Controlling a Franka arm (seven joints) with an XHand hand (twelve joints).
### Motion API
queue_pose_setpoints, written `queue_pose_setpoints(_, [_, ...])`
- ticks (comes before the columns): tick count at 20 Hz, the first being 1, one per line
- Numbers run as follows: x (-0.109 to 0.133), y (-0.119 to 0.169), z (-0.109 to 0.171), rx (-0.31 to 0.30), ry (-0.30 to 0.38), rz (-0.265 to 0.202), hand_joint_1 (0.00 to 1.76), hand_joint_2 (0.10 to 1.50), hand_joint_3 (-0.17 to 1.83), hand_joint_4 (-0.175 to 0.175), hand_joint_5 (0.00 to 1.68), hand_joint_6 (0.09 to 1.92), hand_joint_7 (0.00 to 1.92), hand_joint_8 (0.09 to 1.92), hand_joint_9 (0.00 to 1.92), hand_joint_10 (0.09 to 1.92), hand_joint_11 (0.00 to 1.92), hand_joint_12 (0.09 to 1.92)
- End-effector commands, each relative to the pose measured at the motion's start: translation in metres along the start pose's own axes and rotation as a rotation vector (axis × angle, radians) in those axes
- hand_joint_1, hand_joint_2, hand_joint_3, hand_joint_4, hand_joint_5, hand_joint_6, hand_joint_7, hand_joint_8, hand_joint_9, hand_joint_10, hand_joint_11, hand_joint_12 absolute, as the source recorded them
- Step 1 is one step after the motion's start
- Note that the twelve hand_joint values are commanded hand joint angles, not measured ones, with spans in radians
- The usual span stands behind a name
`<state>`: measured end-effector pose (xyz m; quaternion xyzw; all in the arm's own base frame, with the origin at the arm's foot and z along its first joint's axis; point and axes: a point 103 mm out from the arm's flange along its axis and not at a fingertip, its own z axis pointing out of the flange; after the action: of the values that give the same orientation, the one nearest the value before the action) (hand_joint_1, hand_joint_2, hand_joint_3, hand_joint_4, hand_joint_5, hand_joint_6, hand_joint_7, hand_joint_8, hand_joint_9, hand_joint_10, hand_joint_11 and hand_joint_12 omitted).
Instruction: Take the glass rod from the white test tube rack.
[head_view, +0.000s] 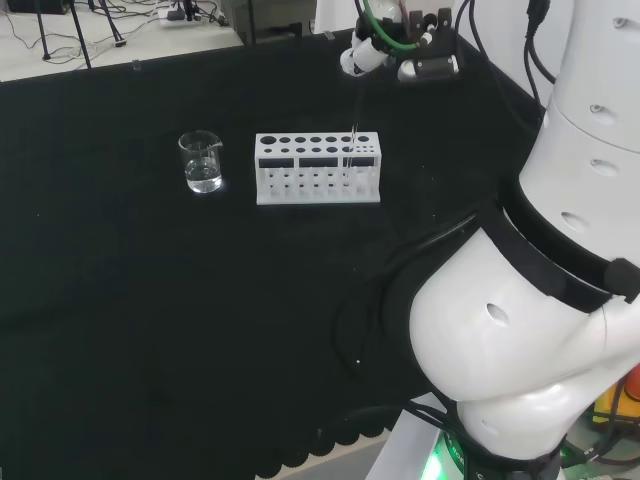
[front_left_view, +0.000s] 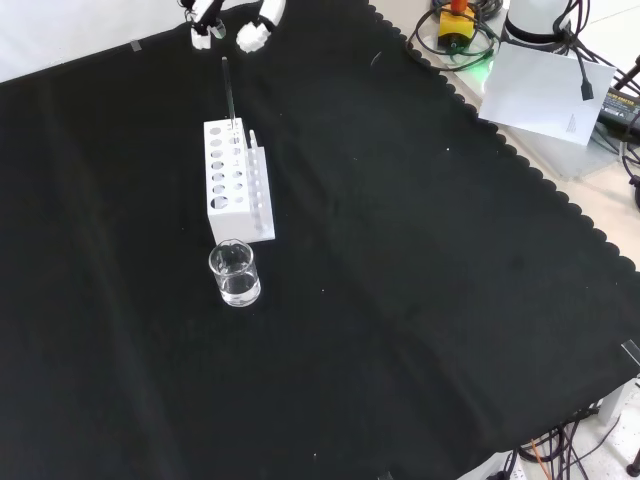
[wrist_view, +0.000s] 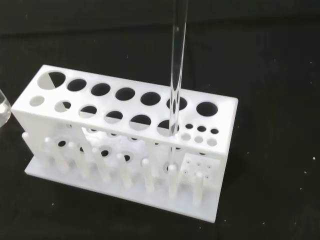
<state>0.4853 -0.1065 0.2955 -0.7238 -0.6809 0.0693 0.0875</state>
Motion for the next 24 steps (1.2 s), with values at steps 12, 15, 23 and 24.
queue_pose_setpoints(12, [-0.002,0.027,0.038,0.036,0.0,-0.044,0.84,0.89,0.56,-0.175,0.48,0.84,0.91,0.81,1.2,0.74,0.51,1.31])
queue_pose_setpoints(15, [0.002,0.03,0.036,-0.008,-0.005,-0.058,0.95,0.85,0.63,-0.175,0.53,0.87,0.98,0.79,1.29,0.75,0.62,1.27])
queue_pose_setpoints(23, [0.011,0.034,0.031,-0.088,0.008,-0.096,1.1,0.79,0.75,-0.175,0.7,0.9,1.15,0.81,1.48,0.73,0.89,1.18])
queue_pose_setpoints(24, [0.011,0.034,0.031,-0.108,0.019,-0.105,1.15,0.86,0.58,-0.175,0.79,0.97,1.09,0.91,1.52,0.73,0.95,1.15])
